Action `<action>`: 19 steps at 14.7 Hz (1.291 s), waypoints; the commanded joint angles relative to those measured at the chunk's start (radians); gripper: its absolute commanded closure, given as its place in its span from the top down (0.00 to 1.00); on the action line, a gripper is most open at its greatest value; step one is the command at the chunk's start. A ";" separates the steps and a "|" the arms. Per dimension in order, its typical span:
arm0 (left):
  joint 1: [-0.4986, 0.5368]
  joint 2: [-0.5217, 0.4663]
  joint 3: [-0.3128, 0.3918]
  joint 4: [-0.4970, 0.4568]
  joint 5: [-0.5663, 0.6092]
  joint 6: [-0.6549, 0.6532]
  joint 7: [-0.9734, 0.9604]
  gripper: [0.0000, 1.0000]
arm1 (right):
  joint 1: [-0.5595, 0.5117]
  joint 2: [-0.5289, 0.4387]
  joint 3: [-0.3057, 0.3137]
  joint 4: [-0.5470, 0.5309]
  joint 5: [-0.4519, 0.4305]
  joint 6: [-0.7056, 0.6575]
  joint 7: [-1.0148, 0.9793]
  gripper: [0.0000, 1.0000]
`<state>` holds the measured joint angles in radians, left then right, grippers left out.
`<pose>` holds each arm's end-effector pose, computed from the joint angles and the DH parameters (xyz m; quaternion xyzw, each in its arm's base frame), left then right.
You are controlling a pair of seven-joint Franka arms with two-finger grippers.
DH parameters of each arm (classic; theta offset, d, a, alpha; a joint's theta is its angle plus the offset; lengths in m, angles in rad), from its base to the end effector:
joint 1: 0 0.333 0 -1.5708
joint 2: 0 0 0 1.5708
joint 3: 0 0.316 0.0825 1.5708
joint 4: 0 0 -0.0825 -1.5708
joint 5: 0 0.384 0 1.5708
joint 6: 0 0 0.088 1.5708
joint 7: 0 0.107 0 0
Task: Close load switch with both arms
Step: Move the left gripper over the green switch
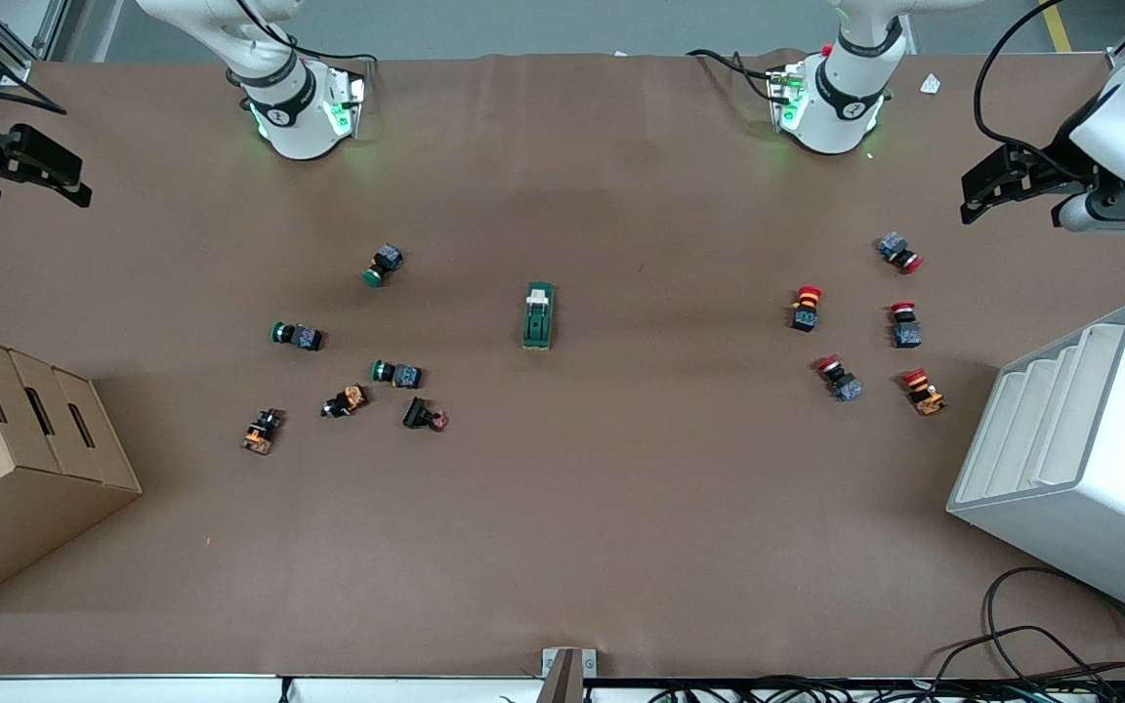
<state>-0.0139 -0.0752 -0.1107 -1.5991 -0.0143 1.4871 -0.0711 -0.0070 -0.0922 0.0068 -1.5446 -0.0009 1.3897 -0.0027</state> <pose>0.5178 -0.0689 0.6443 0.9995 -0.0270 -0.0188 0.0012 0.5057 0.0000 0.6702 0.9995 0.0012 -0.0313 0.0007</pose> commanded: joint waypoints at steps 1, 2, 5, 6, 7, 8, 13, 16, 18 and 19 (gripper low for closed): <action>0.002 0.009 -0.007 0.025 0.016 -0.021 0.007 1.00 | -0.010 -0.028 -0.008 -0.032 0.010 0.005 -0.014 1.00; 0.002 0.009 -0.007 0.028 0.016 -0.021 0.008 1.00 | -0.010 -0.027 -0.010 -0.032 0.010 0.002 -0.014 1.00; 0.000 0.029 -0.007 0.048 0.014 -0.021 0.008 1.00 | -0.008 -0.027 -0.011 -0.032 0.010 -0.001 -0.014 1.00; 0.000 0.053 -0.007 0.069 0.014 -0.019 0.008 1.00 | -0.008 -0.027 -0.011 -0.032 0.010 -0.001 -0.014 1.00; -0.006 0.072 -0.007 0.097 0.007 -0.021 -0.002 1.00 | -0.008 -0.027 -0.011 -0.032 0.010 -0.003 -0.014 1.00; -0.021 0.081 -0.014 0.105 0.002 -0.021 -0.009 1.00 | -0.008 -0.027 -0.011 -0.032 0.010 -0.003 -0.014 1.00; -0.093 0.083 -0.078 0.105 -0.001 -0.018 -0.211 1.00 | -0.008 -0.027 -0.011 -0.032 0.010 -0.003 -0.014 1.00; -0.136 0.106 -0.141 0.106 0.004 0.008 -0.370 1.00 | -0.008 -0.027 -0.011 -0.032 0.010 -0.001 -0.014 1.00; -0.162 0.124 -0.177 0.103 0.010 0.050 -0.459 1.00 | -0.008 -0.029 -0.011 -0.032 0.010 -0.003 -0.014 1.00; -0.179 0.135 -0.196 0.103 0.013 0.079 -0.499 1.00 | -0.008 -0.029 -0.011 -0.032 0.010 -0.003 -0.014 1.00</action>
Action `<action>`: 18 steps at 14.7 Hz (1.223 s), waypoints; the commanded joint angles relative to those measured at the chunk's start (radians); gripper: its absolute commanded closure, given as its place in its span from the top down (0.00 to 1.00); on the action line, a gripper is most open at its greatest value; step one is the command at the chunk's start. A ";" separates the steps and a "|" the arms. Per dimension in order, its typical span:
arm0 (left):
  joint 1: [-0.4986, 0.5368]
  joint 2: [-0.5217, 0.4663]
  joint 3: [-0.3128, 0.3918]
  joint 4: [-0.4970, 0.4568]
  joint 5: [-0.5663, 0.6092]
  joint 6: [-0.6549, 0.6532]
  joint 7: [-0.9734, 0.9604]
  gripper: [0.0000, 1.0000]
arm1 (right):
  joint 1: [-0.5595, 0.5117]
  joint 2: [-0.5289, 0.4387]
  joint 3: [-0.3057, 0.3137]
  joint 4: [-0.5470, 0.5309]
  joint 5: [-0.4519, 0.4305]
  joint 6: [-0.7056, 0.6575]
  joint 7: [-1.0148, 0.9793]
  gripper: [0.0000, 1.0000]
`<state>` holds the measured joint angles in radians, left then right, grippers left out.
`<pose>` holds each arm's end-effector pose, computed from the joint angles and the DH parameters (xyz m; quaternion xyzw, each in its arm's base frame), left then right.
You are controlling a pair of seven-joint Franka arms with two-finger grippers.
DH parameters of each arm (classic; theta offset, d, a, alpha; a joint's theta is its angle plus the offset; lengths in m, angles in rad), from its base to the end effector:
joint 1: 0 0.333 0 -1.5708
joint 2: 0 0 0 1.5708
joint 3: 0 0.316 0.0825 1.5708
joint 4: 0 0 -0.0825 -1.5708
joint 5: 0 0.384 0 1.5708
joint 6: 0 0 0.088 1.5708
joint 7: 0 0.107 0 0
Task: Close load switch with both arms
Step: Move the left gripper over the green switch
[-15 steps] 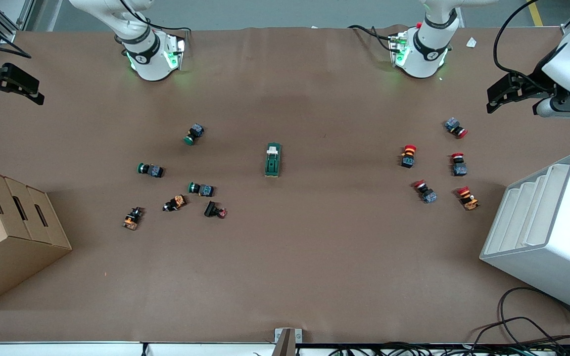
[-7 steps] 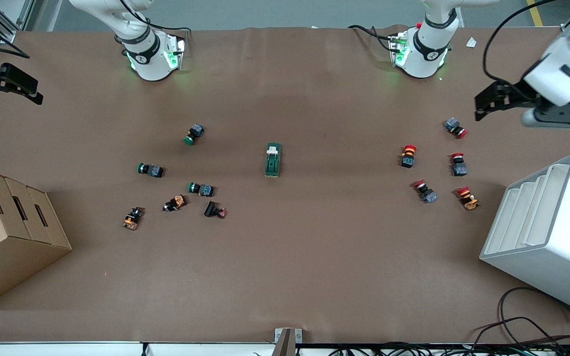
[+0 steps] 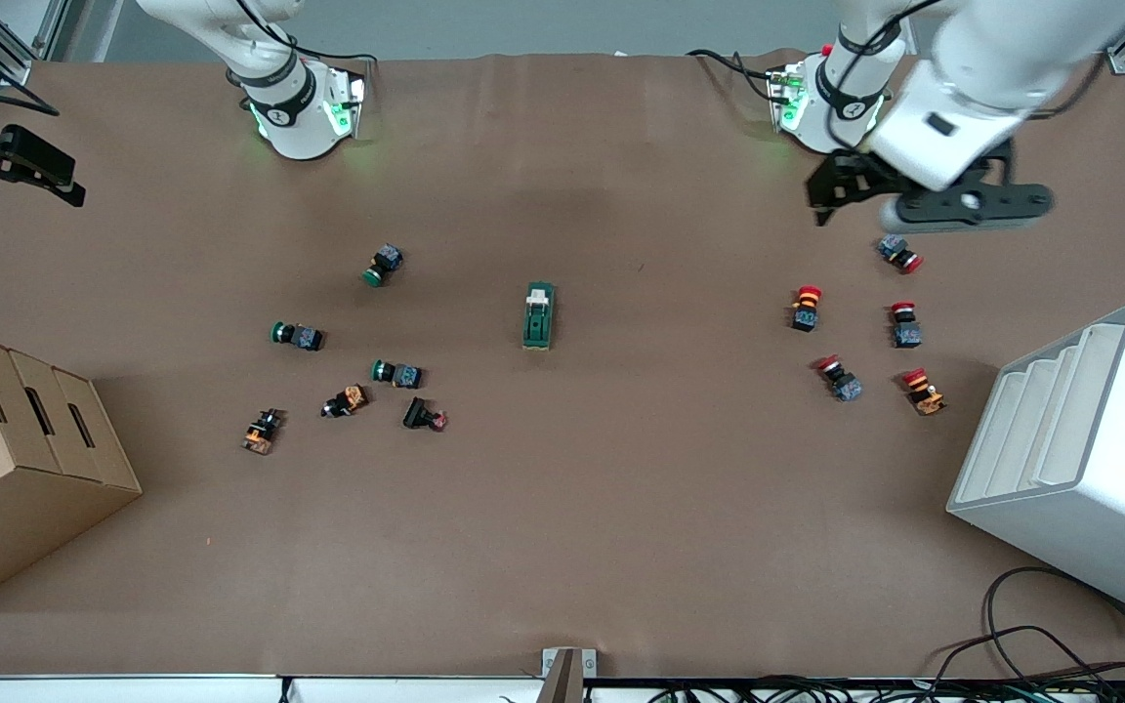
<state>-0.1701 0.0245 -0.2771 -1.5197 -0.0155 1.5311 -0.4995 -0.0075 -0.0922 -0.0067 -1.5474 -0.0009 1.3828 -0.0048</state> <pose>0.5035 -0.2411 0.6320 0.9996 0.0259 -0.0105 0.0071 0.5050 -0.0075 0.6684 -0.9993 0.0047 0.0362 0.0002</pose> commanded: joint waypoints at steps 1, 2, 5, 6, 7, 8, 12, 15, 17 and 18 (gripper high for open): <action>-0.038 0.046 -0.039 0.023 0.015 0.064 -0.112 1.00 | -0.009 -0.029 0.001 -0.030 0.010 0.002 -0.012 1.00; -0.064 0.067 -0.051 0.021 0.017 0.093 -0.161 1.00 | -0.009 -0.029 0.001 -0.030 0.010 0.002 -0.012 1.00; -0.162 0.118 -0.051 0.016 0.025 0.159 -0.276 1.00 | -0.009 -0.027 0.001 -0.030 0.010 0.004 -0.012 1.00; -0.193 0.136 -0.053 0.016 0.052 0.173 -0.299 1.00 | -0.009 -0.029 0.001 -0.030 0.010 0.001 -0.012 1.00; -0.230 0.162 -0.053 0.016 0.078 0.188 -0.310 1.00 | -0.009 -0.027 0.001 -0.030 0.010 -0.002 -0.012 1.00; -0.268 0.196 -0.053 0.016 0.091 0.225 -0.318 1.00 | -0.009 -0.027 0.002 -0.030 0.010 -0.001 -0.012 1.00; -0.431 0.308 -0.053 0.007 0.236 0.326 -0.526 1.00 | -0.011 -0.024 0.001 -0.017 0.009 -0.002 -0.009 1.00; -0.541 0.397 -0.053 0.007 0.388 0.345 -0.669 1.00 | -0.011 -0.020 0.001 -0.005 0.004 -0.001 -0.012 1.00; -0.594 0.454 -0.053 0.006 0.471 0.392 -0.825 1.00 | -0.011 -0.011 0.002 0.015 -0.002 -0.001 -0.004 1.00; -0.623 0.488 -0.053 0.006 0.521 0.418 -0.917 1.00 | -0.011 -0.005 0.002 0.018 -0.004 -0.001 -0.004 1.00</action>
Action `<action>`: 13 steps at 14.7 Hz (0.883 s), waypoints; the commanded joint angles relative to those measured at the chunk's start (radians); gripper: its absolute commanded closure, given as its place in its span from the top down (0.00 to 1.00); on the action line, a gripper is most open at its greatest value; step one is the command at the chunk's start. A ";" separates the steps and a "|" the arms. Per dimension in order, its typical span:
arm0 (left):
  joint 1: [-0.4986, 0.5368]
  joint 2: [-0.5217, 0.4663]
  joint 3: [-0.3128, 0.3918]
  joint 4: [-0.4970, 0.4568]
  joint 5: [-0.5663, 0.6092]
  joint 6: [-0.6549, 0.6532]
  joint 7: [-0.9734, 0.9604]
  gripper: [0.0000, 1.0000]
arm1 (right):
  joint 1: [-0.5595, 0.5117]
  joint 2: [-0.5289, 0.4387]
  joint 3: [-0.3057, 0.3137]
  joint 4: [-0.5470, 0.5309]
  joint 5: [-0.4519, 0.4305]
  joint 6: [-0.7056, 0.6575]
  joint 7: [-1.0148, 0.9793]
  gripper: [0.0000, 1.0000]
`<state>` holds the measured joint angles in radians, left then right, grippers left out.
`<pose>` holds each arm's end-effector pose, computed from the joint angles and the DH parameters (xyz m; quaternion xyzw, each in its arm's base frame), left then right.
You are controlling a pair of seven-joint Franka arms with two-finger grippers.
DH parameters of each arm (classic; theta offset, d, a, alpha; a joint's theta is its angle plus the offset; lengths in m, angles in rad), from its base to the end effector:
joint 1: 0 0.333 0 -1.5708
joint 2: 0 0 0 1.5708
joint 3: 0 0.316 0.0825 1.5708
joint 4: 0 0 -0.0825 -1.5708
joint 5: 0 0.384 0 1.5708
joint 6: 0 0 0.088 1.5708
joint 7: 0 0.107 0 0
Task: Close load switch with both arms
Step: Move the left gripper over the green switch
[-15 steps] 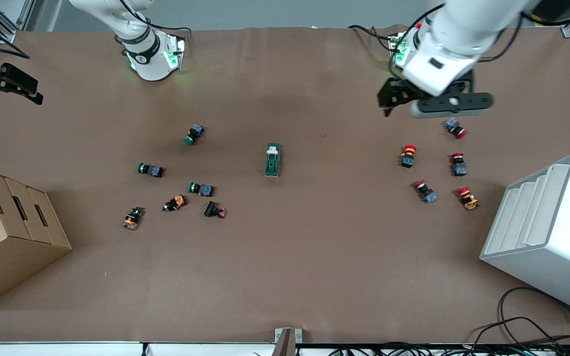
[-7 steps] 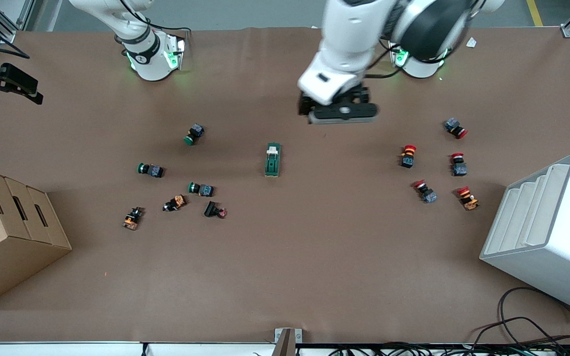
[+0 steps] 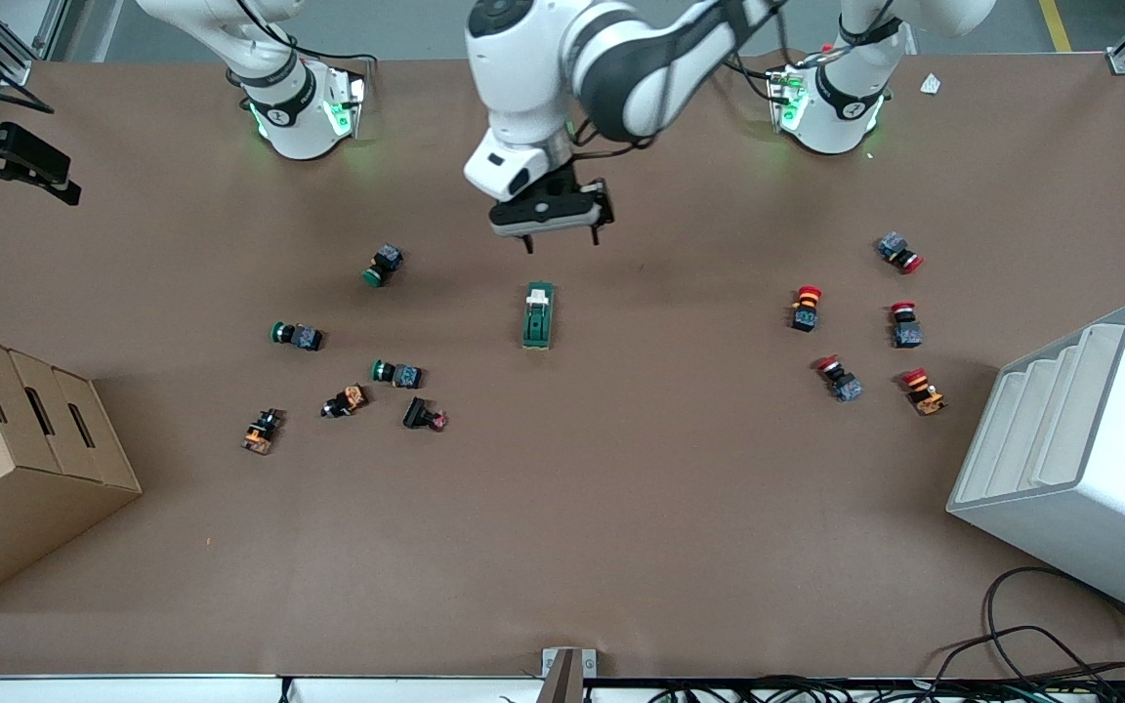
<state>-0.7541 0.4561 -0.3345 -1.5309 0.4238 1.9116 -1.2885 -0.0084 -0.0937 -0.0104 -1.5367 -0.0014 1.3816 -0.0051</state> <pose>0.3685 -0.5712 0.4030 -0.9912 -0.0377 -0.1072 0.0673 0.5041 -0.0100 0.6739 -0.9995 0.0069 0.0307 0.0002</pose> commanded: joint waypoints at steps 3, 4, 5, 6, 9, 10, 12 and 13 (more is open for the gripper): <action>-0.113 0.099 0.003 -0.053 0.275 0.047 -0.339 1.00 | -0.008 0.006 0.006 0.010 -0.003 0.000 -0.004 1.00; -0.132 0.107 0.002 -0.084 0.315 0.059 -0.378 1.00 | -0.010 0.006 0.006 0.010 -0.003 0.000 -0.003 1.00; -0.142 0.121 0.002 -0.095 0.335 0.078 -0.420 1.00 | -0.012 0.006 0.006 0.010 -0.003 0.002 -0.004 1.00; -0.154 0.140 0.002 -0.097 0.358 0.089 -0.466 1.00 | -0.012 0.008 0.006 0.010 -0.003 0.004 -0.004 1.00; -0.191 0.200 0.002 -0.118 0.505 0.093 -0.630 1.00 | -0.013 0.026 0.004 0.009 -0.005 0.007 -0.004 1.00; -0.205 0.213 0.002 -0.136 0.570 0.093 -0.676 1.00 | -0.012 0.049 0.004 0.009 -0.003 0.007 -0.003 1.00; -0.209 0.233 -0.001 -0.182 0.700 0.109 -0.788 1.00 | -0.012 0.084 0.006 0.012 -0.002 0.002 -0.012 1.00; -0.214 0.236 -0.001 -0.207 0.752 0.127 -0.836 1.00 | -0.010 0.085 0.004 0.021 -0.003 0.001 -0.015 1.00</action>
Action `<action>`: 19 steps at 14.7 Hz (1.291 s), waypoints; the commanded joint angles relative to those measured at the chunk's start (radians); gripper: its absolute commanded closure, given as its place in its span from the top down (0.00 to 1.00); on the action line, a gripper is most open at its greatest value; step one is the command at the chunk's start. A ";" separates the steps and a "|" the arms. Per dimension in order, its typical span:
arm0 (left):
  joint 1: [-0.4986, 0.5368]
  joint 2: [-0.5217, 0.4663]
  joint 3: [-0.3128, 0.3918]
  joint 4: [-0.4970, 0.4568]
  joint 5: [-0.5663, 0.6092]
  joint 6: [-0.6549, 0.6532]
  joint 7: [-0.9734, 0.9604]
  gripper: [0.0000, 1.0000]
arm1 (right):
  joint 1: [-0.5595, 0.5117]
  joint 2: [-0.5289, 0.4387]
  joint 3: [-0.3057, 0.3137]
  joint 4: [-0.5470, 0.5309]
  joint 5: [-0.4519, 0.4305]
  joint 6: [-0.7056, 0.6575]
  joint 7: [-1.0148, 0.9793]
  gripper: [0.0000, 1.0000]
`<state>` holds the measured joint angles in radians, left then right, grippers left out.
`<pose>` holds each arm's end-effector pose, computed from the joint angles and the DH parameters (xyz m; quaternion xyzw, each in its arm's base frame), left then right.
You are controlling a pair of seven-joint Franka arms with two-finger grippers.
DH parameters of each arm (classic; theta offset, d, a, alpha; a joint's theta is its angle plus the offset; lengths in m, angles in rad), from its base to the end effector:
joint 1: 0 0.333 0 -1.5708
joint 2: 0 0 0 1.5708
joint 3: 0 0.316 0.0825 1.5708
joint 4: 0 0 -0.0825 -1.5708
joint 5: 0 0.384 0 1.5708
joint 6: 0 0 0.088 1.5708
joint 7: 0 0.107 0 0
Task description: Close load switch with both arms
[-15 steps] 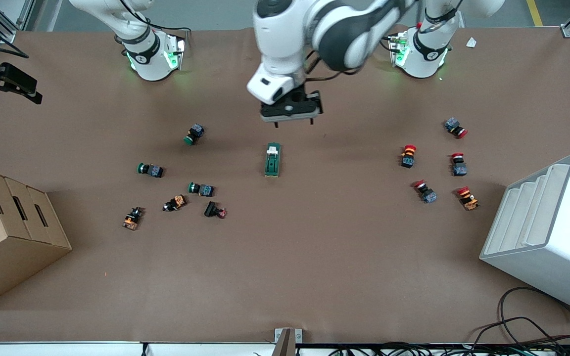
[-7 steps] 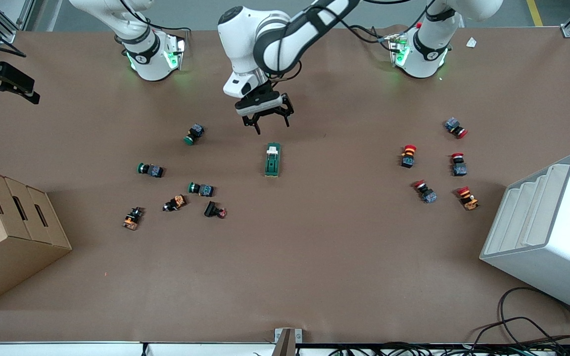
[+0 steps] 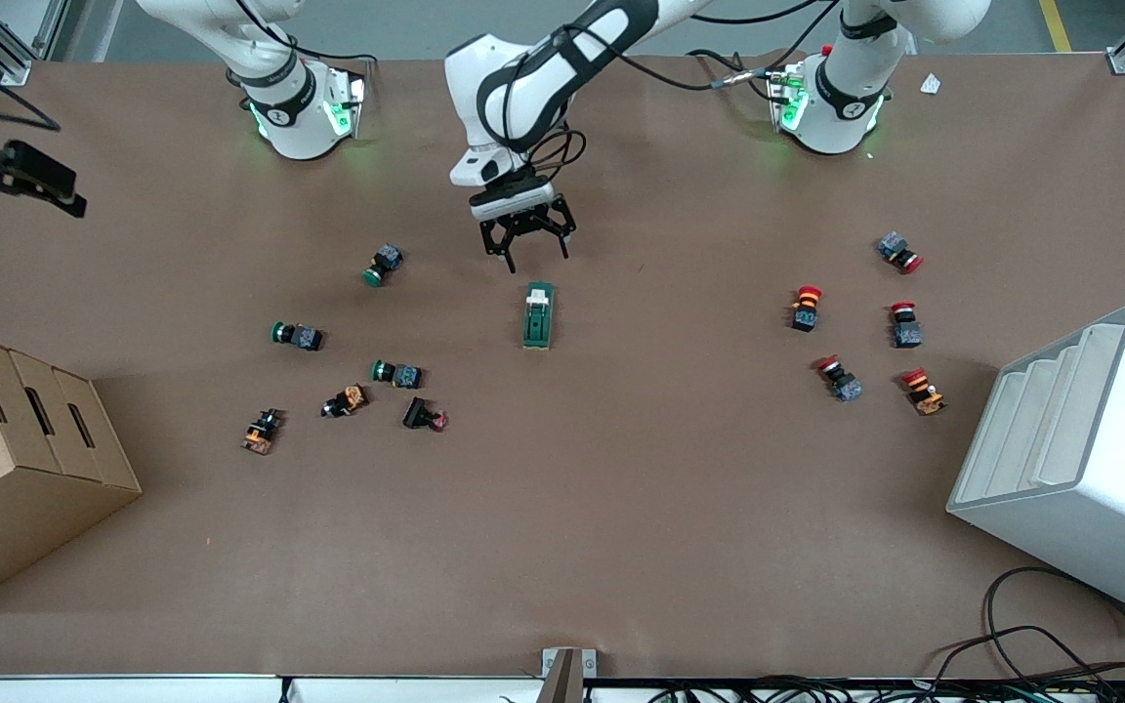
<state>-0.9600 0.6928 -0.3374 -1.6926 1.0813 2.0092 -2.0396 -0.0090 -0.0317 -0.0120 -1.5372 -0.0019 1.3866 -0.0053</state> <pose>0.2475 -0.6102 0.2008 -0.9348 -0.0664 -0.3355 0.0959 0.5248 -0.0114 0.6422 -0.9982 0.0079 0.0594 0.0000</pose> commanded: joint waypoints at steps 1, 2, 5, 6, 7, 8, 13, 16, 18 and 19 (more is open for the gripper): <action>-0.008 0.001 0.001 -0.064 0.147 0.039 -0.126 1.00 | -0.008 0.023 0.007 0.032 -0.003 -0.004 -0.015 1.00; -0.008 0.005 0.001 -0.071 0.178 0.040 -0.151 1.00 | -0.009 0.023 0.007 0.040 -0.003 -0.003 -0.015 1.00; -0.008 0.040 0.001 -0.072 0.282 0.048 -0.214 1.00 | -0.011 0.070 0.006 0.040 -0.004 0.006 -0.015 1.00; -0.006 0.053 0.001 -0.075 0.328 0.059 -0.235 1.00 | -0.012 0.097 0.006 0.040 -0.004 0.008 -0.015 1.00; -0.005 0.074 0.001 -0.075 0.388 0.059 -0.264 1.00 | -0.011 0.110 0.006 0.040 -0.012 0.009 -0.015 1.00; -0.003 0.088 0.003 -0.075 0.438 0.059 -0.305 1.00 | -0.009 0.111 0.007 0.038 -0.013 0.028 -0.012 1.00; -0.009 0.103 0.004 -0.099 0.499 0.059 -0.375 0.98 | 0.023 0.182 0.017 0.028 0.037 0.067 0.158 1.00; -0.006 0.106 0.006 -0.142 0.589 0.048 -0.415 0.99 | 0.088 0.228 0.018 0.025 0.104 0.080 0.409 1.00; -0.006 0.114 0.009 -0.151 0.633 0.043 -0.451 0.98 | 0.131 0.251 0.018 0.025 0.132 0.083 0.546 1.00; -0.006 0.122 0.011 -0.151 0.659 0.042 -0.458 0.98 | 0.168 0.260 0.017 0.019 0.134 0.100 0.598 1.00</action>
<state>-0.9668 0.8135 -0.3316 -1.8306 1.6879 2.0565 -2.4674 0.1111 0.2162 0.0084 -1.5146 0.1095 1.4709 0.4803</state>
